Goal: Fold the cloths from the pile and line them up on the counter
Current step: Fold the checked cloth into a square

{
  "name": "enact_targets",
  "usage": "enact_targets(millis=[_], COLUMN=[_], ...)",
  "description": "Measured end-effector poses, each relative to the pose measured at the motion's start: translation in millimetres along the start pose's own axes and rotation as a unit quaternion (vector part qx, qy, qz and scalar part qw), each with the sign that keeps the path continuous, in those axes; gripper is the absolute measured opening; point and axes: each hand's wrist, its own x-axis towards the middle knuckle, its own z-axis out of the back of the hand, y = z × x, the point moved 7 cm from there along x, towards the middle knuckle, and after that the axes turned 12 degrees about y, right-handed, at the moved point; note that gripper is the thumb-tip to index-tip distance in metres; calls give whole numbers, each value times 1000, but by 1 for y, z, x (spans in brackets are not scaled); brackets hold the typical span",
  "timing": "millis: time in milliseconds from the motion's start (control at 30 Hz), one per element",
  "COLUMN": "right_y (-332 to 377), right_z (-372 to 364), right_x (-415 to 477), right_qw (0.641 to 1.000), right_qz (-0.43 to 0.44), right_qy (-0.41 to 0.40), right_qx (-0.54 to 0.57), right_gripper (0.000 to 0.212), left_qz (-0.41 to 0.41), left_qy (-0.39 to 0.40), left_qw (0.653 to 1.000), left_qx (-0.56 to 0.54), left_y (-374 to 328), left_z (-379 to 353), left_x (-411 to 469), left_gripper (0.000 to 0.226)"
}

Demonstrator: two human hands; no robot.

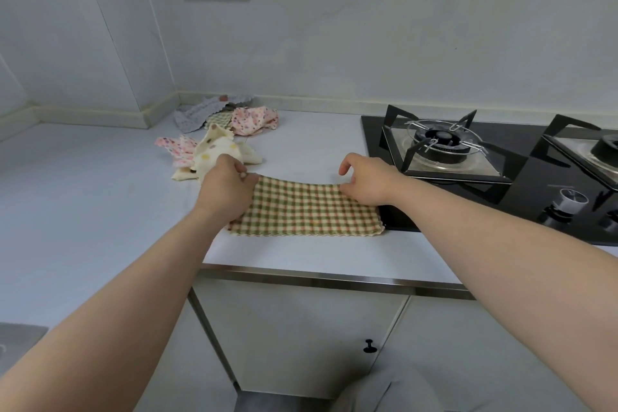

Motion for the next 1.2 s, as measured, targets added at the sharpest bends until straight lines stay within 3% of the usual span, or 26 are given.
enact_targets(millis=[200, 267, 367, 667, 900, 1033, 1200], right_y=[13, 17, 27, 62, 75, 81, 84], right_z=[17, 21, 28, 60, 86, 86, 82], right_x=[-17, -23, -37, -88, -93, -92, -92], right_qw=[996, 994, 989, 979, 980, 980, 982], right_qz=[86, 92, 100, 134, 184, 166, 143], right_qy=[20, 49, 106, 129, -15, -43, -59], right_qx=[3, -19, -33, -83, -75, -101, -104], right_gripper=[16, 14, 34, 77, 7, 19, 31], left_qz=[-4, -34, -54, -178, -257, -329, -352], left_qy=[-17, -21, -19, -62, 31, 76, 43], left_qw=[991, 992, 991, 976, 944, 921, 931], left_qx=[-130, -123, -119, -113, -206, -193, -82], left_y=[-5, -12, -24, -63, -93, -114, -119], left_z=[9, 11, 15, 37, 32, 28, 29], left_x=[-1, -3, -9, -35, -55, -71, -76], left_gripper=[10, 22, 39, 31, 8, 31, 46])
